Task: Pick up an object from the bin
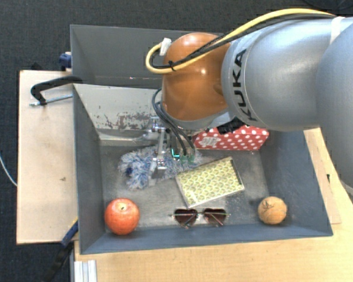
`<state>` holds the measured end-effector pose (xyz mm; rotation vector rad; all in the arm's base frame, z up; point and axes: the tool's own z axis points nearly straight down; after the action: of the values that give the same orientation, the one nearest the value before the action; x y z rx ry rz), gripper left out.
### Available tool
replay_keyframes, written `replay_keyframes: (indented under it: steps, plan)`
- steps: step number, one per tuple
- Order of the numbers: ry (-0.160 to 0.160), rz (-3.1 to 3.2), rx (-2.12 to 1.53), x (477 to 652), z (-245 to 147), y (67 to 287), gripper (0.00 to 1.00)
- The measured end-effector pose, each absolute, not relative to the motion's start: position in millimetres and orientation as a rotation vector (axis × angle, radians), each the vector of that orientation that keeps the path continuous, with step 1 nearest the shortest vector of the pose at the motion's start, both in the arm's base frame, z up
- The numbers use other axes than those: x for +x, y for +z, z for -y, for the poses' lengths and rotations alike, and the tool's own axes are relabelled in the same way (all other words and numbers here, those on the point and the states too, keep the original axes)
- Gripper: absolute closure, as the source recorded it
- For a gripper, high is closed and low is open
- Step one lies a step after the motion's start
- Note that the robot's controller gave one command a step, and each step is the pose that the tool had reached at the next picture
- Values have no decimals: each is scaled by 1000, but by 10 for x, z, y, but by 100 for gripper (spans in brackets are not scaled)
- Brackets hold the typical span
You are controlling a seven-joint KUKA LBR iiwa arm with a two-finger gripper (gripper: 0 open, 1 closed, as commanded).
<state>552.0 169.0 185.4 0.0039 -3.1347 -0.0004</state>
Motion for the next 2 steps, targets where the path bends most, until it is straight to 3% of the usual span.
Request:
replay_keyframes:
  steps: [1, 2]
  plan:
    - [-3, 3143, 0, 5539, -1681, 1902, 0]
    - [-3, 3145, 124, 5712, -1660, 1106, 0]
